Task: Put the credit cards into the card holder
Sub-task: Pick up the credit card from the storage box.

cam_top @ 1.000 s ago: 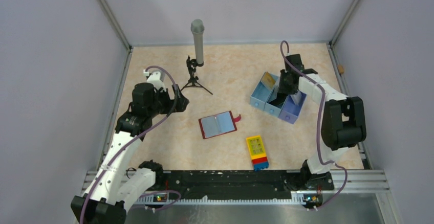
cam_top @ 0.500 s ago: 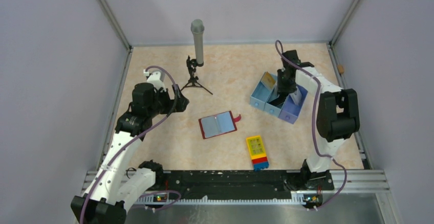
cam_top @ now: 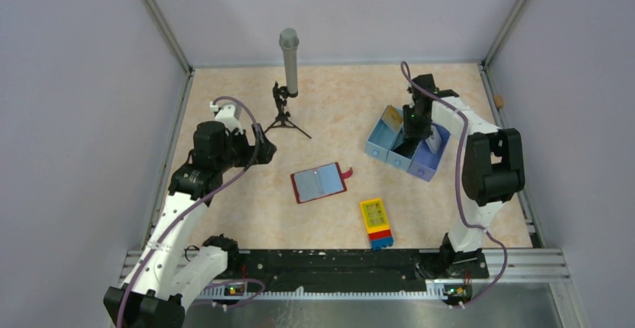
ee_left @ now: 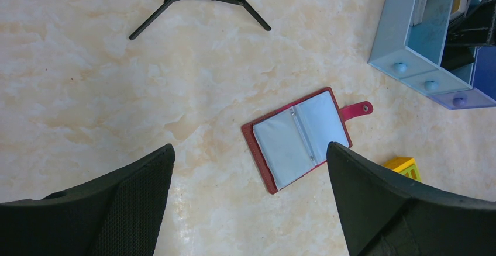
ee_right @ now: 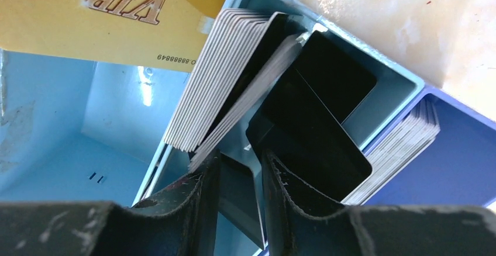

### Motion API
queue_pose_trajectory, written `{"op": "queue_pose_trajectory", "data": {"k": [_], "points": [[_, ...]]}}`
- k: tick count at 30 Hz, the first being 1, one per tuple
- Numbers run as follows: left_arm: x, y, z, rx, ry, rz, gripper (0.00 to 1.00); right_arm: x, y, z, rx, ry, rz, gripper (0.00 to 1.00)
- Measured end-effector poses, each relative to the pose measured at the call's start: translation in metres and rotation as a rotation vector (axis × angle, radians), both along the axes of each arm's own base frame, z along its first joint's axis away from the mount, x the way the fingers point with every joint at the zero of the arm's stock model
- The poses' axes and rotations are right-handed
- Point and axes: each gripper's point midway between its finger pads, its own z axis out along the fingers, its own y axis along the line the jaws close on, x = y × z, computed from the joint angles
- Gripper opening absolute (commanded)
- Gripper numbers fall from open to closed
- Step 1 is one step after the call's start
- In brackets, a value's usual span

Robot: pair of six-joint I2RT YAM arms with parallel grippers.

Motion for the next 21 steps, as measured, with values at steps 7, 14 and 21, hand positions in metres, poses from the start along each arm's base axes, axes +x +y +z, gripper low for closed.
{"op": "queue_pose_trajectory", "data": {"k": [7,14,21], "points": [[0.0,0.0,0.0,0.0,0.0,0.0,0.99,-0.002,0.003,0.003,0.02,0.0,-0.012,0.16],[0.0,0.0,0.0,0.0,-0.001,0.0,0.99,-0.001,0.009,0.023,0.068,-0.057,-0.033,0.0],[-0.003,-0.003,0.004,-0.013,-0.012,-0.017,0.99,-0.002,0.015,0.059,0.123,-0.143,-0.032,0.0]]}}
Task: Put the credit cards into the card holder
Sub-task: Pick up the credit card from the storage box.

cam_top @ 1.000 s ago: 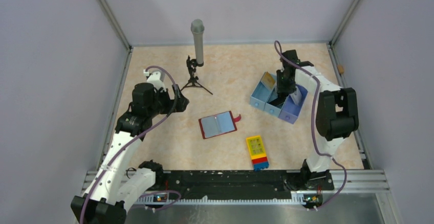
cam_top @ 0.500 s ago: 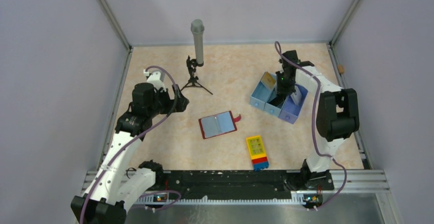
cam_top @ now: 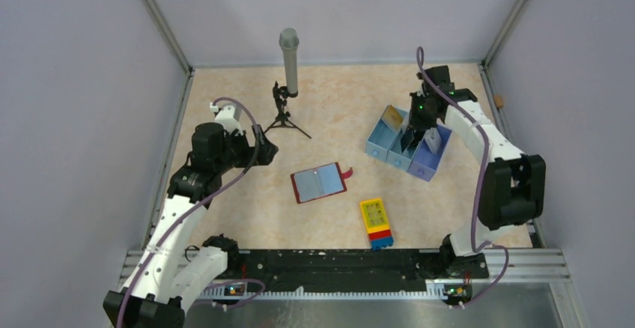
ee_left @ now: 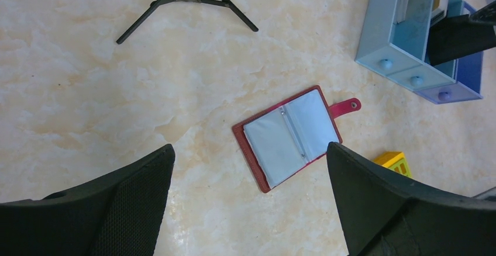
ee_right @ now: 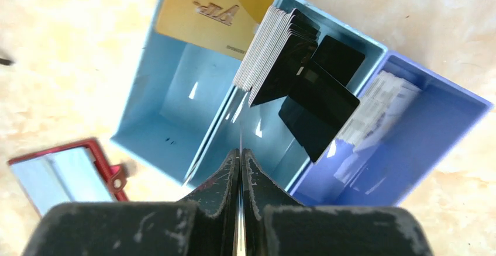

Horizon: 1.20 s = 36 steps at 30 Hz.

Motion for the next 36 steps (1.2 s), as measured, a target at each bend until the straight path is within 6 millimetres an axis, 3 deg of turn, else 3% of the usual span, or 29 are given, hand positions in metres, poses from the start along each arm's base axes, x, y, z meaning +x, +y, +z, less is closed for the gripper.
{"op": "queue_pose_trajectory", "data": {"k": [8,13,17,20,24,27,29,32,36], "points": [[-0.013,-0.028,0.007,-0.133,-0.058,-0.126,0.99,-0.016,0.001,0.089,0.06,-0.229,0.01,0.0],[-0.024,-0.05,0.024,-0.297,-0.107,-0.188,0.99,-0.035,0.024,0.135,0.198,-0.361,0.107,0.0],[-0.035,-0.075,0.038,-0.487,-0.141,-0.24,0.99,-0.062,0.061,0.146,0.396,-0.428,0.229,0.0],[-0.047,-0.1,0.044,-0.59,-0.131,-0.307,0.99,-0.082,0.102,0.147,0.535,-0.425,0.342,0.0],[-0.067,-0.139,0.059,-0.673,-0.117,-0.434,0.99,-0.109,0.154,0.156,0.694,-0.425,0.494,0.0],[-0.068,-0.153,0.061,-0.706,-0.106,-0.463,0.99,-0.123,0.178,0.17,0.788,-0.454,0.567,0.0],[-0.067,-0.158,0.064,-0.728,-0.106,-0.47,0.93,-0.131,0.187,0.18,0.836,-0.482,0.595,0.0],[-0.068,-0.164,0.073,-0.767,-0.121,-0.491,0.72,-0.14,0.193,0.197,0.896,-0.529,0.626,0.0],[-0.071,-0.172,0.082,-0.804,-0.136,-0.531,0.54,-0.145,0.195,0.217,0.956,-0.586,0.649,0.0]]}}
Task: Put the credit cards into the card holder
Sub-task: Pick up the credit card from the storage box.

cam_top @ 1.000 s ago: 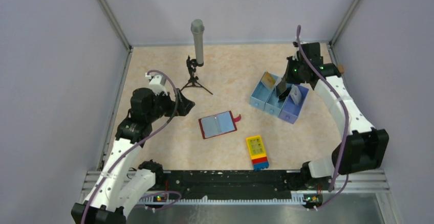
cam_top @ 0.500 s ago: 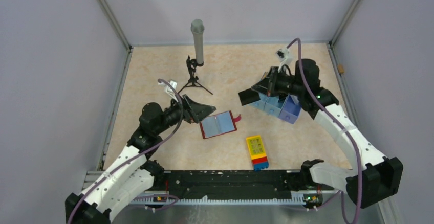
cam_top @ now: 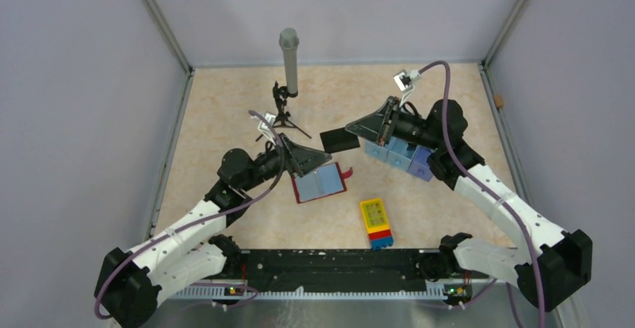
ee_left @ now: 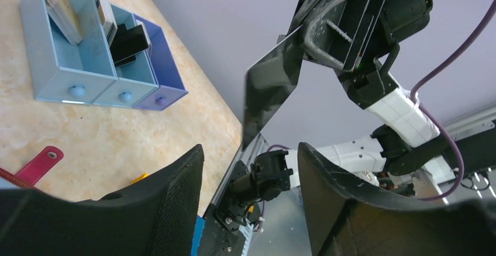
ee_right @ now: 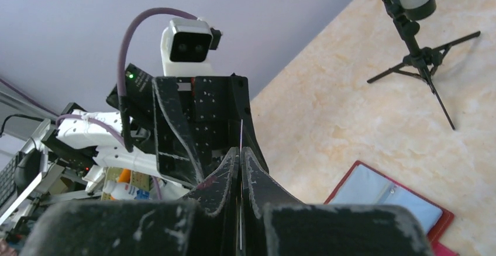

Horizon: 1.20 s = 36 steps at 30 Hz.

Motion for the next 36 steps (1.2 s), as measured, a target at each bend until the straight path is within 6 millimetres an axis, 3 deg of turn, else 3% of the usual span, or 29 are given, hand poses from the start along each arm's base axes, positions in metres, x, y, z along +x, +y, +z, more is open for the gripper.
{"op": "queue_pose_trajectory", "data": {"k": [5,8,11,12,15,18,23,27,32,36], "points": [[-0.003,-0.006,0.001,-0.016,-0.002,-0.036,0.28,-0.004,0.002,0.007,0.046,-0.006,0.022,0.0],[-0.003,-0.01,0.001,-0.024,-0.003,-0.055,0.18,-0.007,0.003,0.002,0.054,0.012,0.039,0.0],[-0.004,-0.012,0.001,-0.028,-0.008,-0.075,0.0,-0.009,0.003,-0.005,0.044,0.032,0.052,0.0],[-0.005,-0.013,0.001,-0.029,-0.005,-0.082,0.0,-0.01,0.003,-0.006,0.042,0.035,0.053,0.07],[-0.009,-0.014,0.001,-0.026,-0.017,-0.108,0.0,-0.009,0.002,-0.015,0.008,0.051,0.049,0.47],[-0.012,-0.015,-0.007,0.01,-0.022,-0.127,0.0,-0.011,0.0,-0.034,-0.081,0.07,0.059,0.64],[-0.027,-0.017,-0.036,0.163,0.011,-0.222,0.0,-0.014,-0.002,-0.05,-0.238,0.042,0.122,0.63],[-0.047,-0.017,-0.048,0.244,0.02,-0.353,0.0,-0.023,0.001,-0.069,-0.315,0.054,0.243,0.6],[-0.065,-0.014,-0.063,0.287,0.063,-0.46,0.0,-0.051,0.008,-0.109,-0.4,0.15,0.42,0.52],[-0.068,-0.013,-0.074,0.312,0.107,-0.481,0.0,-0.073,0.013,-0.109,-0.379,0.168,0.519,0.5]]}}
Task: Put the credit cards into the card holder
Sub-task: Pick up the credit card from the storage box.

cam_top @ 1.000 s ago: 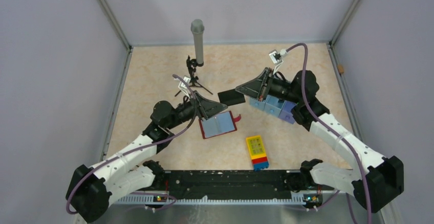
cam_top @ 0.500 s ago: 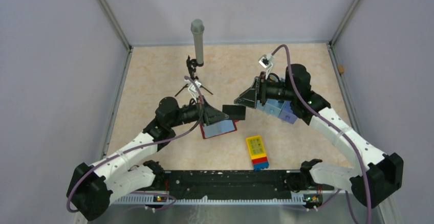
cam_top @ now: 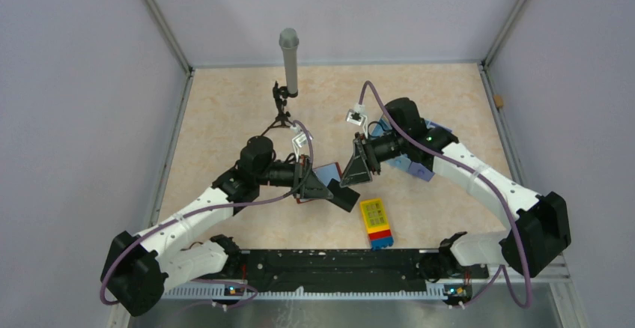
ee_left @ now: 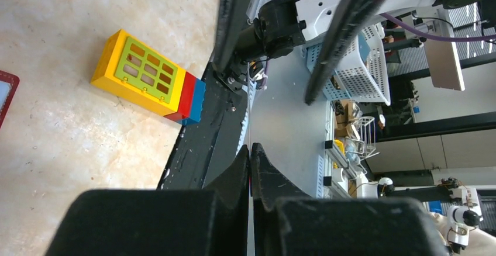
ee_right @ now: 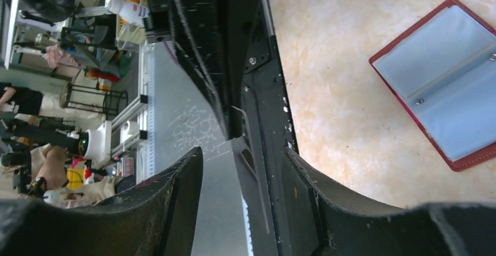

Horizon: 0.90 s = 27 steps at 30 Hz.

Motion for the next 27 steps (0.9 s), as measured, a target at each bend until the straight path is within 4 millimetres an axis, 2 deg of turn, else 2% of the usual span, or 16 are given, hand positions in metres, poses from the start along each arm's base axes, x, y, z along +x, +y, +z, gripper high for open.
{"op": "queue_pose_trajectory", "data": {"k": [4,8,12,15,16,18,19,21,22,23,25,27], "points": [[0.0,0.0,-0.004,0.014,0.017,0.001,0.0,-0.008,0.0,0.005,0.027,0.006,0.036,0.5],[0.0,0.0,-0.004,0.014,0.021,0.001,0.0,-0.015,-0.001,-0.005,0.012,0.034,0.049,0.47],[0.0,0.0,-0.004,0.012,0.024,0.002,0.0,-0.022,-0.002,-0.015,-0.008,0.054,0.064,0.31],[0.0,0.0,-0.003,0.01,0.022,0.003,0.0,-0.028,0.0,-0.016,-0.009,0.055,0.083,0.03],[0.0,0.0,-0.003,0.009,0.022,0.003,0.0,-0.029,0.001,-0.017,-0.008,0.05,0.088,0.0],[0.0,0.0,-0.003,0.009,0.021,0.002,0.0,-0.028,0.001,-0.017,-0.013,0.047,0.084,0.0],[0.001,0.0,-0.003,0.01,0.02,0.006,0.07,-0.028,0.0,-0.018,-0.017,0.051,0.08,0.0],[0.004,0.0,-0.005,0.018,0.019,0.026,0.46,-0.026,0.001,-0.02,-0.026,0.047,0.067,0.0],[0.008,0.0,-0.006,0.025,0.015,0.047,0.63,-0.023,0.001,-0.021,-0.032,0.043,0.053,0.0],[0.013,0.001,-0.009,0.036,0.008,0.071,0.76,-0.02,0.002,-0.024,-0.041,0.039,0.033,0.0],[0.029,0.007,-0.018,0.082,0.024,0.165,0.89,-0.01,0.003,-0.037,-0.075,0.048,-0.03,0.0],[0.047,0.015,-0.03,0.137,0.032,0.278,0.92,0.002,0.005,-0.053,-0.116,0.071,-0.103,0.0]]}}
